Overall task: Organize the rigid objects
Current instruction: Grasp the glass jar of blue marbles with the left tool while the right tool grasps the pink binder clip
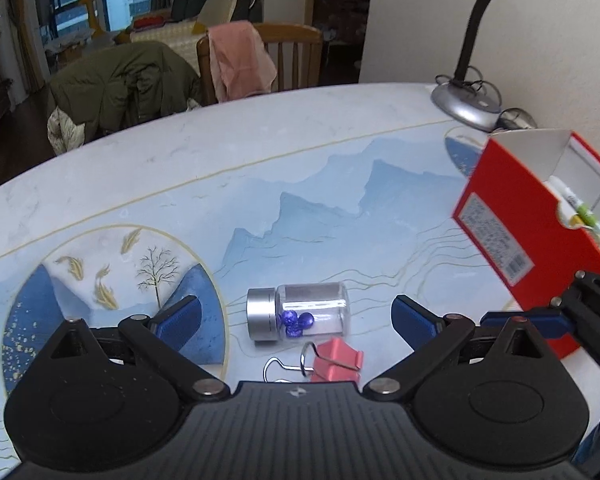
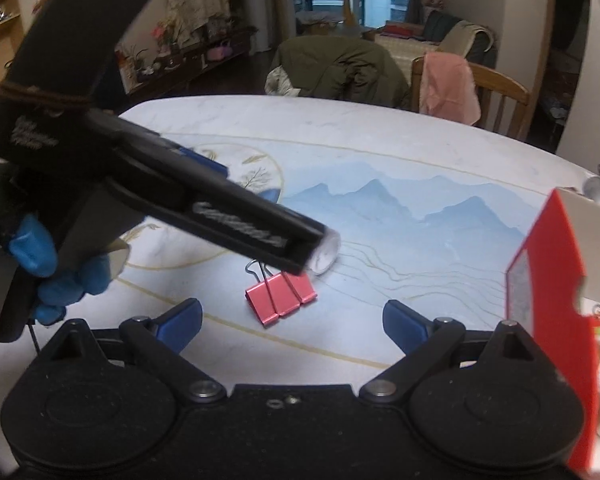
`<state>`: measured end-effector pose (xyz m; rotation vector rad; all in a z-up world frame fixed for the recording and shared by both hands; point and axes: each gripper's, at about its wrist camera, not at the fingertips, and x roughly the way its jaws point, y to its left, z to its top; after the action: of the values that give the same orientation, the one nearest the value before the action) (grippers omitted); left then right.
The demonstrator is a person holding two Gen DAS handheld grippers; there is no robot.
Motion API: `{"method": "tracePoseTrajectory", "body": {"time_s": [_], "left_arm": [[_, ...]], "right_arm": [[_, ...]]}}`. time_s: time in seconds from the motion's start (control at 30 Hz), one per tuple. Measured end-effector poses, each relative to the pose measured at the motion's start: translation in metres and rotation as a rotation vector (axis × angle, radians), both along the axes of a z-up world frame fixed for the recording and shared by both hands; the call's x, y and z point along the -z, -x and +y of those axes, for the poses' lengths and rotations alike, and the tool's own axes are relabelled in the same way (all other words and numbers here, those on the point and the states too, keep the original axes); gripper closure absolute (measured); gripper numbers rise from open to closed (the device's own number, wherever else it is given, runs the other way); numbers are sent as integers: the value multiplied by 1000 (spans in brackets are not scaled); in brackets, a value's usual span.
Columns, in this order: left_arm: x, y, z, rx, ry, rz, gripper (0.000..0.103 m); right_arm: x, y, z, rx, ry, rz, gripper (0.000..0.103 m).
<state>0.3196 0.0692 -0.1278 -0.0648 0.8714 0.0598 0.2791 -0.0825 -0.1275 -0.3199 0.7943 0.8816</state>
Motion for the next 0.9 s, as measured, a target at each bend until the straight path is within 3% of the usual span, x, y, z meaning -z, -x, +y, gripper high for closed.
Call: {"method": "tracePoseTrajectory", "body": {"time_s": [0.33, 0.73, 0.9], "left_arm": [[28, -35, 5, -3, 4, 92, 1], [41, -45, 8, -24, -1, 93, 2], [42, -45, 8, -8, 14, 94, 17]], "right_arm": [[37, -22, 28, -91, 63, 17, 15], [57, -27, 43, -160, 80, 3, 34], [58, -21, 43, -180, 83, -10, 41]]}}
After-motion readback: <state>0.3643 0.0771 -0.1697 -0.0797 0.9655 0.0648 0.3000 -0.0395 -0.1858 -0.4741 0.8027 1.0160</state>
